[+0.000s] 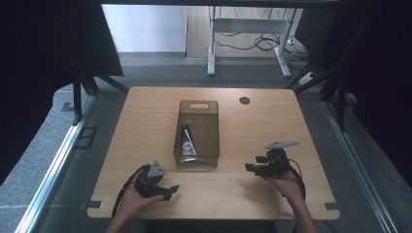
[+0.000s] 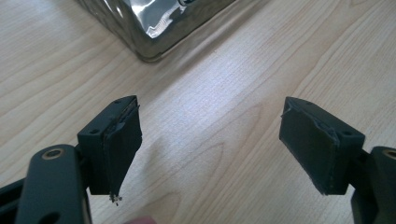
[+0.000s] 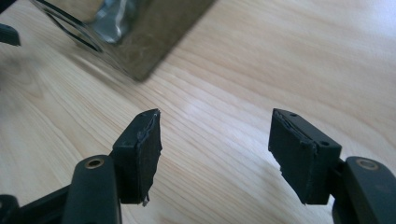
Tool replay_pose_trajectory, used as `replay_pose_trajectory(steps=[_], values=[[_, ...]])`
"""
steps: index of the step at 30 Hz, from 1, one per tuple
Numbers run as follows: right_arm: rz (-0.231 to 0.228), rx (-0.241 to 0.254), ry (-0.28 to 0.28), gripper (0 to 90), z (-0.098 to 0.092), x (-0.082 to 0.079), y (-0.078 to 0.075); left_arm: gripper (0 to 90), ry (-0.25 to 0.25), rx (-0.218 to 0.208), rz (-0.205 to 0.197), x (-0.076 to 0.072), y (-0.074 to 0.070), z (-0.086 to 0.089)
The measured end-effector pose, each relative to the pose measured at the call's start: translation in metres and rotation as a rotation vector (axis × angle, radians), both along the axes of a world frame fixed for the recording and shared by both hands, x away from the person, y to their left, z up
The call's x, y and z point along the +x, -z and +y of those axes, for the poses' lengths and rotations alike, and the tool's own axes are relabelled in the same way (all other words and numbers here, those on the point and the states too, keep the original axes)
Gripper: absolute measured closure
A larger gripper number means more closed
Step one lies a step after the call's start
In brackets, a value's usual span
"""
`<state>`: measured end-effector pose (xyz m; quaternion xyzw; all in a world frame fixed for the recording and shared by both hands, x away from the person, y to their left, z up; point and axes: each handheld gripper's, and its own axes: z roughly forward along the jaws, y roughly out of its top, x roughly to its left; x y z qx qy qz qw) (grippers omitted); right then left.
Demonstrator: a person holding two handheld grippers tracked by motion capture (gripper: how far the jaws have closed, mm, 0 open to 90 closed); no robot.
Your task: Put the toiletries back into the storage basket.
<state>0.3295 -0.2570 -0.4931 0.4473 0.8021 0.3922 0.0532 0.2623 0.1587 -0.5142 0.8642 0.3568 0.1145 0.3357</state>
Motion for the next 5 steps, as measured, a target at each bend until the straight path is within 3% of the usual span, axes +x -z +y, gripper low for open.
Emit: replay_pose_trajectory(steps=[5], values=[[0.006, -0.007, 0.020, 34.8, -0.0085, -0.0014, 0.0099, 21.2, 0.010, 0.004, 0.001, -0.0008, 0.0002, -0.0022]])
